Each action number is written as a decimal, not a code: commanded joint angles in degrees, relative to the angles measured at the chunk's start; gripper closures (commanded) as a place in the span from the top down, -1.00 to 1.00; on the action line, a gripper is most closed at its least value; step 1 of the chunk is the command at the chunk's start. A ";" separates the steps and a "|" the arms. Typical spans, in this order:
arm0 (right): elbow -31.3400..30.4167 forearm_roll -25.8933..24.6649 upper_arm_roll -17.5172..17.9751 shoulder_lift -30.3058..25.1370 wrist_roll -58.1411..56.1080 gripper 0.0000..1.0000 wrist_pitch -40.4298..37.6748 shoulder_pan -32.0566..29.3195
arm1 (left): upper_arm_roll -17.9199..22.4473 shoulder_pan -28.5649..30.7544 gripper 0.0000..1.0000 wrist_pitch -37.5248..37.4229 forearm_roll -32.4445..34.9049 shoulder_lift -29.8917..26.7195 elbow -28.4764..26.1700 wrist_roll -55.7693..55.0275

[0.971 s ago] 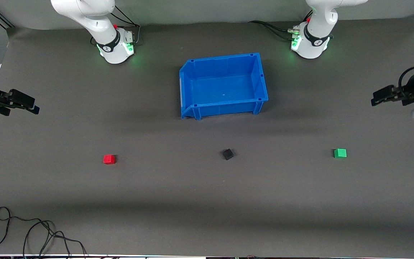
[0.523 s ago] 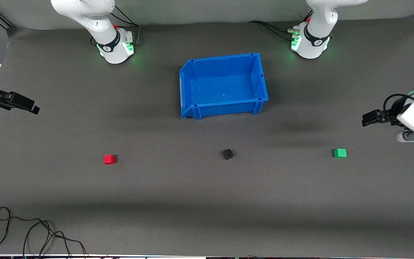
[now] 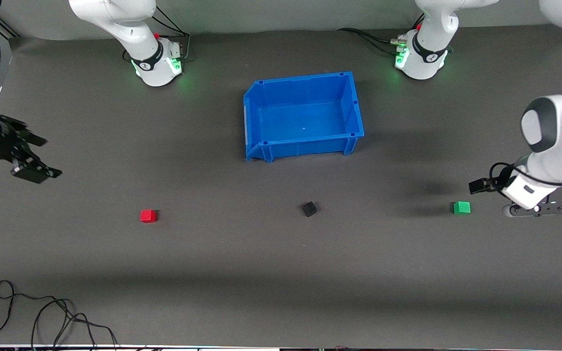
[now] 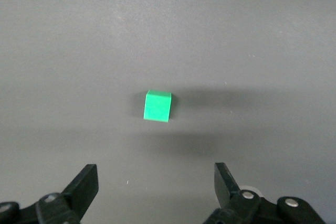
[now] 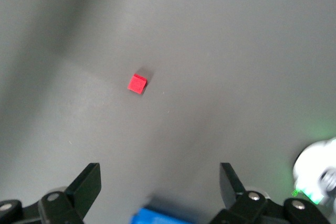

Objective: Attach green and red cubes to black cube
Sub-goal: 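Lower and grasp the red cube with the right gripper while the left gripper grasps green, then carry the red cube toward the black cube while the left gripper carries green, then press the red and green cubes against the black cube with both grippers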

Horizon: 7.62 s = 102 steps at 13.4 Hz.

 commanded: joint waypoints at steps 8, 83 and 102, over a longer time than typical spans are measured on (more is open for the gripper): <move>-15.60 15.85 -1.46 11.61 8.42 1.00 29.47 -1.11 | -0.18 0.29 0.77 13.92 0.96 13.89 -0.04 6.83; 18.13 10.60 -0.58 49.32 40.14 -0.38 57.12 42.84 | -5.90 -32.32 -1.00 20.17 -2.82 25.06 14.11 -141.53; 15.14 12.44 -0.49 46.24 40.05 -0.31 52.73 42.66 | -5.46 -32.41 -1.00 19.73 -1.94 26.99 17.10 -144.08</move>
